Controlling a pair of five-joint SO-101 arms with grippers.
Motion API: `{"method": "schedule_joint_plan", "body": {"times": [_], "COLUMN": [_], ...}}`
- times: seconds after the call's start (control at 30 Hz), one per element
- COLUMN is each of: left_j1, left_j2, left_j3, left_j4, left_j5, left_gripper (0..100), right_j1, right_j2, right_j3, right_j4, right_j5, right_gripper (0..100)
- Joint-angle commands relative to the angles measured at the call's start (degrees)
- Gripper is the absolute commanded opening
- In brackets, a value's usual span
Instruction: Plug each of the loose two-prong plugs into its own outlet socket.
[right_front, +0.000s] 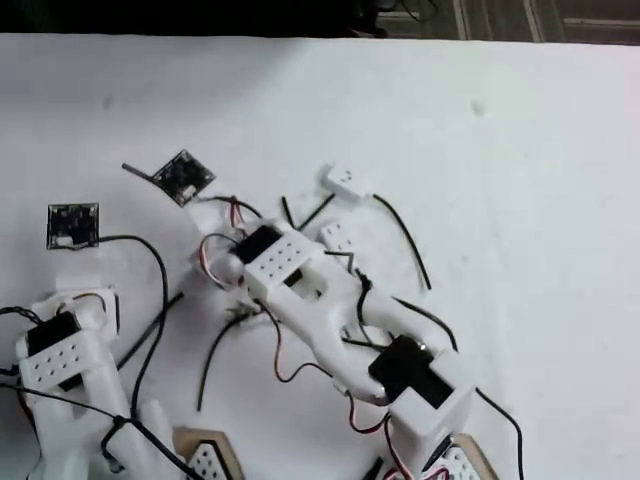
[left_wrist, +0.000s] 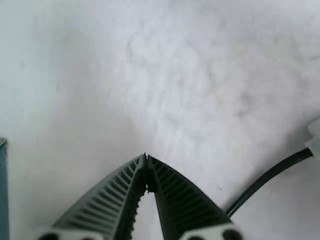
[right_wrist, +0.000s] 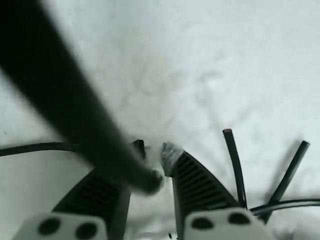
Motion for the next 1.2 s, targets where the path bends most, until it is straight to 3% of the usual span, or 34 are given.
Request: {"method": "schedule_joint_plan", "body": {"times": [0.0, 0.47, 1.0, 1.17], "left_j1": [-0.31, -0.31, -0.31, -0.31], "left_j2": [-1.63, -1.63, -1.63, -1.63], "left_j3": [-0.18, -0.18, -0.18, -0.18], "left_j4": [-0.88, -0.88, -0.88, -0.88], "left_j5": [0.18, 0.18, 0.18, 0.18], "left_gripper": [3, 3, 3, 3], "right_j1": [0.92, 0.84, 0.13, -1.27], "right_j2": [-0.22, 0.48, 7.52, 4.97], "right_j3": [-0.53, -1.93, -6.95, -8.97], "right_j4": [3.65, 5.76, 12.70, 15.60], "right_j5": [-2.55, -8.97, -6.15, -4.92], "right_gripper": [1.9, 1.9, 1.9, 6.7]}}
